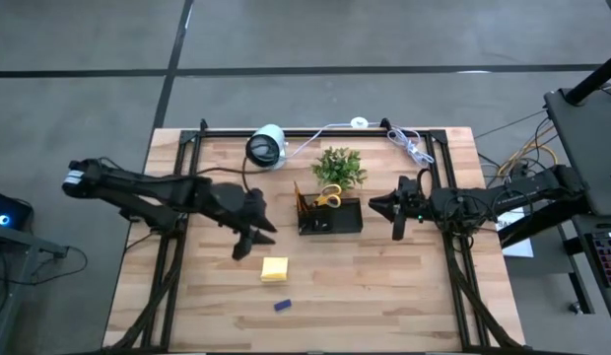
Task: Pick and place office supplies into organizer
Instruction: Put the yellow sticky notes into the black desk organizer
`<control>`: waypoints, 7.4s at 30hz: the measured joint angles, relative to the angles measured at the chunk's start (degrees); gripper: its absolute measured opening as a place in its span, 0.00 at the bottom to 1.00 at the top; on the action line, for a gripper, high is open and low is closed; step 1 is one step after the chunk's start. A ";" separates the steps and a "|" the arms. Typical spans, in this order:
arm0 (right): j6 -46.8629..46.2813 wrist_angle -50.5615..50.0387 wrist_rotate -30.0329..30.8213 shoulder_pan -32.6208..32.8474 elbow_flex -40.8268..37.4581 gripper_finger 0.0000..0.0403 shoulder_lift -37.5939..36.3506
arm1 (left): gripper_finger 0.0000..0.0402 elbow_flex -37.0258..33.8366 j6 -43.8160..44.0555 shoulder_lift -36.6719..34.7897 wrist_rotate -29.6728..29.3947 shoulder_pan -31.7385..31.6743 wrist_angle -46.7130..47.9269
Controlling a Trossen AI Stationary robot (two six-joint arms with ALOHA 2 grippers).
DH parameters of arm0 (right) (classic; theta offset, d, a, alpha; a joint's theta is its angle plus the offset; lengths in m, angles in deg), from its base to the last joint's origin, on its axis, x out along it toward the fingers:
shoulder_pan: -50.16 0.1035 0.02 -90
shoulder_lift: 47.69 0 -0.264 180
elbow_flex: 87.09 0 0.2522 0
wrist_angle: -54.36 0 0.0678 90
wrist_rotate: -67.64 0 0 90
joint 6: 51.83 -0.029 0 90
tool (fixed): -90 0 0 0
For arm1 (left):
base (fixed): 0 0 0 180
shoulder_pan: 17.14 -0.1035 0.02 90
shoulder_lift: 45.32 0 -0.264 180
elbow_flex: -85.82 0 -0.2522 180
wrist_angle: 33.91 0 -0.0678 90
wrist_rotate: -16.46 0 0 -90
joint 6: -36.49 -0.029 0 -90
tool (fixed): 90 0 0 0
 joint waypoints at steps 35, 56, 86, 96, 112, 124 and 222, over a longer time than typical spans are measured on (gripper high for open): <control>-0.02 -9.46 0.11 -0.02 0.00 0.12 0.02 | 0.34 9.51 6.47 35.28 -23.59 23.42 12.35; -0.02 -9.89 0.11 0.00 0.00 0.12 0.02 | 0.34 6.86 5.04 36.83 -28.52 23.76 12.35; -0.19 -10.45 1.53 -0.01 0.00 0.12 -0.07 | 0.34 7.19 8.10 40.13 -32.79 24.00 10.89; -0.19 -10.44 1.52 -0.02 0.00 0.12 -0.07 | 0.34 7.00 9.77 39.92 -34.26 23.96 11.19; -0.19 -10.44 1.51 -0.02 0.00 0.12 -0.07 | 0.16 6.02 12.63 40.13 -34.32 23.15 11.61; -0.20 -10.44 1.51 -0.02 0.00 0.12 -0.04 | 0.00 4.95 12.60 39.86 -33.65 23.15 11.68; -0.62 -14.91 1.49 -0.01 0.02 0.12 -0.02 | 0.24 6.95 11.05 44.31 -21.65 17.77 10.97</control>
